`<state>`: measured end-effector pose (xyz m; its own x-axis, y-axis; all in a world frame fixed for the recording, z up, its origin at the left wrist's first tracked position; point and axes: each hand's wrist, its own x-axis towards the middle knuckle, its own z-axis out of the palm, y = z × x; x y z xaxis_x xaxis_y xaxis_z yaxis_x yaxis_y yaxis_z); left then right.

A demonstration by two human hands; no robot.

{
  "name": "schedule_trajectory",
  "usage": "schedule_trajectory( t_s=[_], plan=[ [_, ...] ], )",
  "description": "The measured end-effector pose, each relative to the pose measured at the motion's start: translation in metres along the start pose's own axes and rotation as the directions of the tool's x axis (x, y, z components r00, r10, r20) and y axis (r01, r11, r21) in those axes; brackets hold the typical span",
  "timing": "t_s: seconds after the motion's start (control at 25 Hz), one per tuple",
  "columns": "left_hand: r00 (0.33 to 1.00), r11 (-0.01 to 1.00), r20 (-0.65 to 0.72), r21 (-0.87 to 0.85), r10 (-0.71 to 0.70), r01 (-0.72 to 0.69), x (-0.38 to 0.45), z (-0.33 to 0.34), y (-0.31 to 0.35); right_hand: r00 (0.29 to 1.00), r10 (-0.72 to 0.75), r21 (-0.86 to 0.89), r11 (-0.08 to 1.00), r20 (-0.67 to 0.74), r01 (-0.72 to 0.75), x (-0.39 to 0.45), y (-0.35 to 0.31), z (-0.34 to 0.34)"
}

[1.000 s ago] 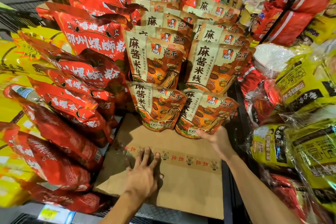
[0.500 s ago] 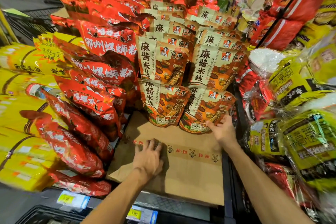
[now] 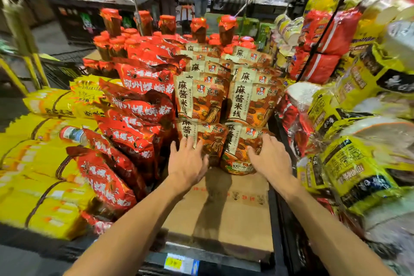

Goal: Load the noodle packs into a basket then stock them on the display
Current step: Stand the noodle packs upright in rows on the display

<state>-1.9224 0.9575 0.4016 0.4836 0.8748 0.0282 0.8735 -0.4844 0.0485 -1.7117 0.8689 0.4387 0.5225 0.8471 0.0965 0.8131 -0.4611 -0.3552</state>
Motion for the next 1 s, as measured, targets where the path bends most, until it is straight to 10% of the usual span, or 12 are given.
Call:
schedule_trajectory(
  t_s=[0.4, 1.0],
  plan=[
    [0.899, 0.921, -0.227, 0.022, -0.373, 0.388, -0.105, -0.099, 0.004, 0.834, -0.552, -0.027, 0.833, -0.002, 0.552, -0.041, -0.078, -0.03],
    [0.37, 0.378, -0.183, -0.01, -0.911, 0.926, -0.452, -0.107, -0.104, 0.243, -0.968, 0.205, 0.25, 0.06, 0.946, -0.275, -0.259, 0.007]
  ],
)
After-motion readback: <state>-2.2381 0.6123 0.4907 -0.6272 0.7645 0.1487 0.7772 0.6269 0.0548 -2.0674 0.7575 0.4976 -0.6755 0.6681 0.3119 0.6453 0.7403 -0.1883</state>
